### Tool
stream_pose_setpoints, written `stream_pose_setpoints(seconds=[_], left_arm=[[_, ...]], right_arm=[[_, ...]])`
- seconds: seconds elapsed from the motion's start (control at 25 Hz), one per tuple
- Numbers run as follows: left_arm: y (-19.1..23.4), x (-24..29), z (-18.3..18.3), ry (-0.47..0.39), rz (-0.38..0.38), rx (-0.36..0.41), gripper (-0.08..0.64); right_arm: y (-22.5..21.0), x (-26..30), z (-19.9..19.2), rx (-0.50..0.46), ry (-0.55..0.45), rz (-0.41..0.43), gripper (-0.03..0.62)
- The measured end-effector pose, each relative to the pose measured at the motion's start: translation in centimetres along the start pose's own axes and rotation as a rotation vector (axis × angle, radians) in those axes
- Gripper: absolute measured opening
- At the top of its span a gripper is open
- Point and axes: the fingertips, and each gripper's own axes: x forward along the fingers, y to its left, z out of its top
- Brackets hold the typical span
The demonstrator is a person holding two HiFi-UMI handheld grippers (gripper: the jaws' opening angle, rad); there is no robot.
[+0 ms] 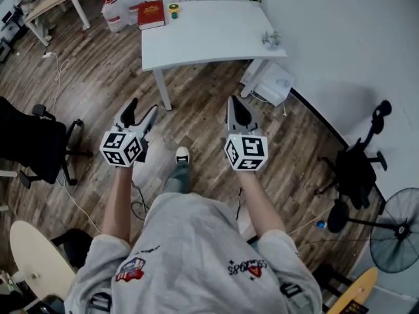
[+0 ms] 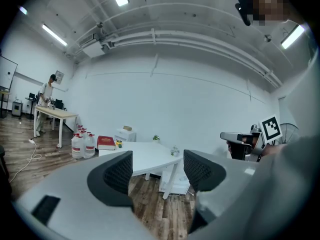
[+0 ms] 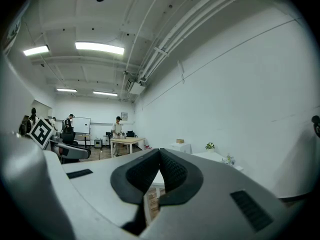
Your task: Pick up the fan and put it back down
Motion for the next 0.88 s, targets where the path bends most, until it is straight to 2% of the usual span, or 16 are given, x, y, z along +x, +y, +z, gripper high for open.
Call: stream_pose_setpoints(seconds=[0.36,0.6,0.88], left_arm=[[5.7,11.4,2.3,0.026,-0.040,0.031,0.311],[11.4,19.0,4.1,0.045,-0.043,0.060,0.311],[15.3,25.5,6.2,0.045,-0.074,0.078,0.311]], right_arm=[[-4.0,11.8,-0.3,0.004,0.024,-0.023,-0.009],[-5.3,21.1,0.4,-0.003,0.025,-0.033,-0.009],[-6.7,27.7,1.4,-0.019,0.018,-0.060,-0.009]])
